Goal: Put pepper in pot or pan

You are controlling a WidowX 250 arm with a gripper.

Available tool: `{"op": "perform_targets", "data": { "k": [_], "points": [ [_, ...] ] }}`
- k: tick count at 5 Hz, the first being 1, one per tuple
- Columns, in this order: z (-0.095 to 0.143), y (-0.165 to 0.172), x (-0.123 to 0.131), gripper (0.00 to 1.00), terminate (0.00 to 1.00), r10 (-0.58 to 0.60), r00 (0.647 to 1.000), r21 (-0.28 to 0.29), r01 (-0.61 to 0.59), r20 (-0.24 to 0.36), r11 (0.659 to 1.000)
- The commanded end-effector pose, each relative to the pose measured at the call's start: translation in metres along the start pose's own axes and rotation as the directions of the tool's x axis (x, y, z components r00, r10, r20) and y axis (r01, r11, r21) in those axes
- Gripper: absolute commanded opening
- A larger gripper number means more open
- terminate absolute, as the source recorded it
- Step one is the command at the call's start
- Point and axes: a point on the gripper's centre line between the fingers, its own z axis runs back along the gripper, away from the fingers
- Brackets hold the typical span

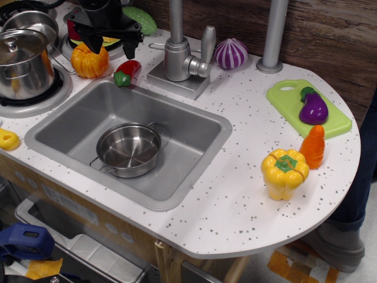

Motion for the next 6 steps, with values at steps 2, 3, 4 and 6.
{"op": "perform_targets", "data": {
  "k": [2,3,4,6],
  "points": [
    [-0.011,-0.003,0.003,1.0,0.0,0.011,1.0,-0.024,-0.011,0.009,1.0],
    [-0.017,-0.005,0.004,1.0,0.0,0.015,1.0,-0.032,-0.015,0.013,0.999],
    [-0.025,-0.006,0.003,1.0,0.0,0.029,1.0,-0.057,-0.029,0.001,0.998],
    [-0.035,-0.013,-0.004,1.0,0.0,0.058,0.998,-0.094,-0.059,-0.019,0.994]
  ]
}}
